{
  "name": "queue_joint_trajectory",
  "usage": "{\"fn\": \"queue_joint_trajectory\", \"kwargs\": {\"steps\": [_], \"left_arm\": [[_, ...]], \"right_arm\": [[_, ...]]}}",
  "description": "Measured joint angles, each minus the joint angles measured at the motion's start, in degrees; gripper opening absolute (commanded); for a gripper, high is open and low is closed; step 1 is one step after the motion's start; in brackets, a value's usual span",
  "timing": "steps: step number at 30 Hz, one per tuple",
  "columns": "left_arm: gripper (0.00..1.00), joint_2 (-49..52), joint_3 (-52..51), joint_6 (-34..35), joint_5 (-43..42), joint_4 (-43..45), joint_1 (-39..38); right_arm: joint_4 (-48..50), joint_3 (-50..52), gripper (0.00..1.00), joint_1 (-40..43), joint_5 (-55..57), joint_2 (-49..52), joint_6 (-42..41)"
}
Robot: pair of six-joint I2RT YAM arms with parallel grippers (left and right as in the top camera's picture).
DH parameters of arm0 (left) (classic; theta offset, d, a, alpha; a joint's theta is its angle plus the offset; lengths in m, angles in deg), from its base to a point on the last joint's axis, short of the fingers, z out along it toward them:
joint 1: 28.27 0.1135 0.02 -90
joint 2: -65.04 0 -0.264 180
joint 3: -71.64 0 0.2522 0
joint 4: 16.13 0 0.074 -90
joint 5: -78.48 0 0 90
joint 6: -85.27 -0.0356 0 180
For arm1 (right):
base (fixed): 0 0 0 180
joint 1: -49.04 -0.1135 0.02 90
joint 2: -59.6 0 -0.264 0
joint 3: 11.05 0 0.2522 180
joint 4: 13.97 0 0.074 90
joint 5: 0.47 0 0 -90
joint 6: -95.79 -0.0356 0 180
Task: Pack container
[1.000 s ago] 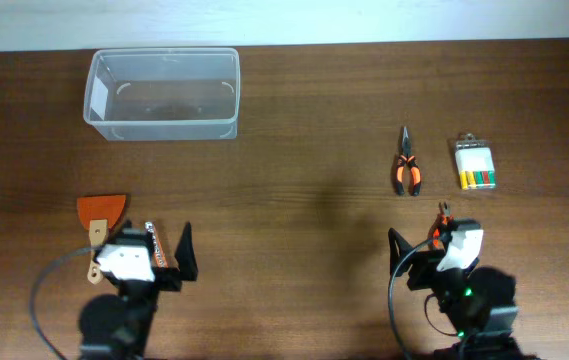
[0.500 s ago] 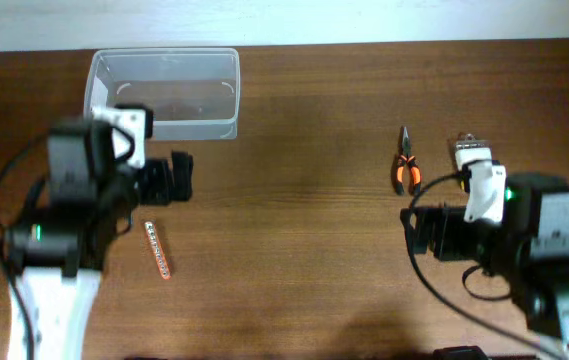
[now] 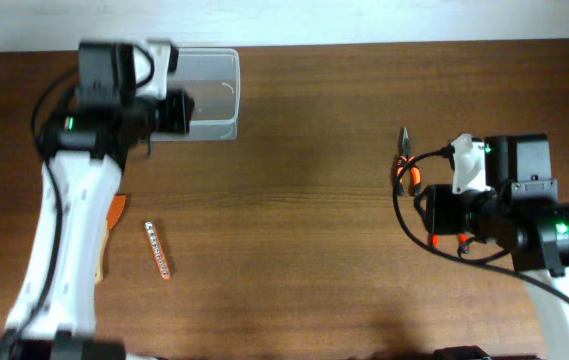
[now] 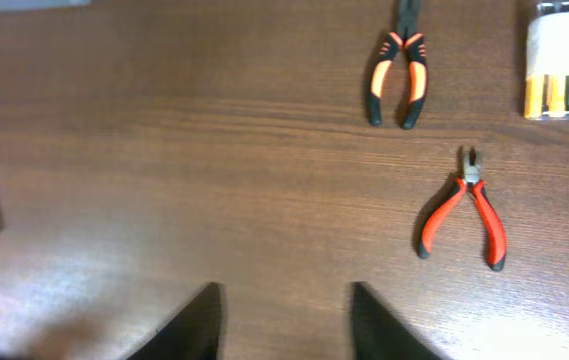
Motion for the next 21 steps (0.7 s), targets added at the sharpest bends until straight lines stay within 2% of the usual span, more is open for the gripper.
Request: {"fn": "queue_joint_trajectory", "kwargs": {"steps": [1, 2, 3, 4, 6, 11, 21], "left_arm": [[0.18, 2.6, 2.9, -0.1, 0.0, -0.1, -0.1], [0.13, 5.2, 5.7, -0.2, 0.1, 0.4, -0.2], [0.1, 7.8, 8.3, -0.2, 0.5, 0.2, -0.4], [0.05, 10.0, 10.5, -0.2, 1.0, 0.2, -0.6], [0.02, 14.8, 15.2, -0.4, 2.7, 1.1, -1.4], [0.02, 22.1, 18.1, -0.2, 6.6, 2.2, -3.4], [0.02, 32.0, 18.2, -0.2, 8.6, 0.0, -4.1]], "right_arm": [[0.6, 0.0, 0.12, 0.0, 0.3, 0.5, 0.4], [1.2, 0.0, 0.06, 0.0, 0.5, 1.0, 0.2], [1.8, 0.0, 0.04, 0.0, 0.7, 1.2, 0.3], [2.4, 0.0, 0.04, 0.0, 0.9, 1.4, 0.4], [3.6, 0.0, 0.04, 0.0, 1.2, 1.4, 0.6], [4.2, -0.1, 0.04, 0.0, 1.3, 1.4, 0.7], [4.0, -0.1, 0.04, 0.0, 1.4, 1.4, 1.3]]}}
